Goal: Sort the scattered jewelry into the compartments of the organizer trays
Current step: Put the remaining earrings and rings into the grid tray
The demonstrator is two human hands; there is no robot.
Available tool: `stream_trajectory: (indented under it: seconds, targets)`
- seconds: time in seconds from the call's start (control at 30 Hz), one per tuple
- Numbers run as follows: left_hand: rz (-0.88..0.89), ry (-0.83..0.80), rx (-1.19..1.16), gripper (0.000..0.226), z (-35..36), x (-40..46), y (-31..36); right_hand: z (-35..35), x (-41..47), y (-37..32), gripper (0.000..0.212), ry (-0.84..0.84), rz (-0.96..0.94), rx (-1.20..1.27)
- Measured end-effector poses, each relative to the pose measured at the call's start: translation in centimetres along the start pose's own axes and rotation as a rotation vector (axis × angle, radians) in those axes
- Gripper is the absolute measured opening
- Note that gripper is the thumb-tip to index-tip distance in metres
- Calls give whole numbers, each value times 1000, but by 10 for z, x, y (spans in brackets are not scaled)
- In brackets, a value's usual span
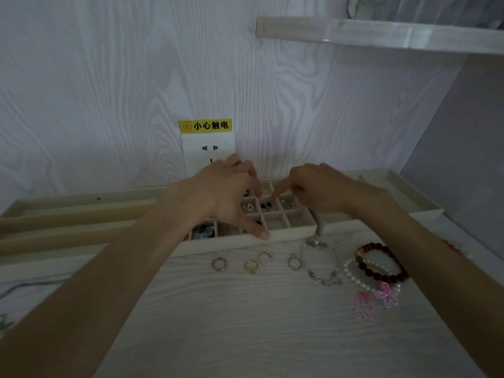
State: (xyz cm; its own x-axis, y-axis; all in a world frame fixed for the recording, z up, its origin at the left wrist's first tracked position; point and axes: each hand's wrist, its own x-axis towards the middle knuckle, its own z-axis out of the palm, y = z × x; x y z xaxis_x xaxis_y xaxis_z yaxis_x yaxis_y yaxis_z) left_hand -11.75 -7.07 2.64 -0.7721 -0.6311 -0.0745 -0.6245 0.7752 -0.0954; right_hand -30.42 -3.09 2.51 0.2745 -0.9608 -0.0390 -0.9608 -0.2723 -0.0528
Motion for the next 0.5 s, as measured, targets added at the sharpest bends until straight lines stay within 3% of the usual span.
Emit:
stream_trajectory:
  seconds: [0.5]
  targets:
    - [14,-132,64,86,7,8,13,11,10,-8,47,-89,24,-40]
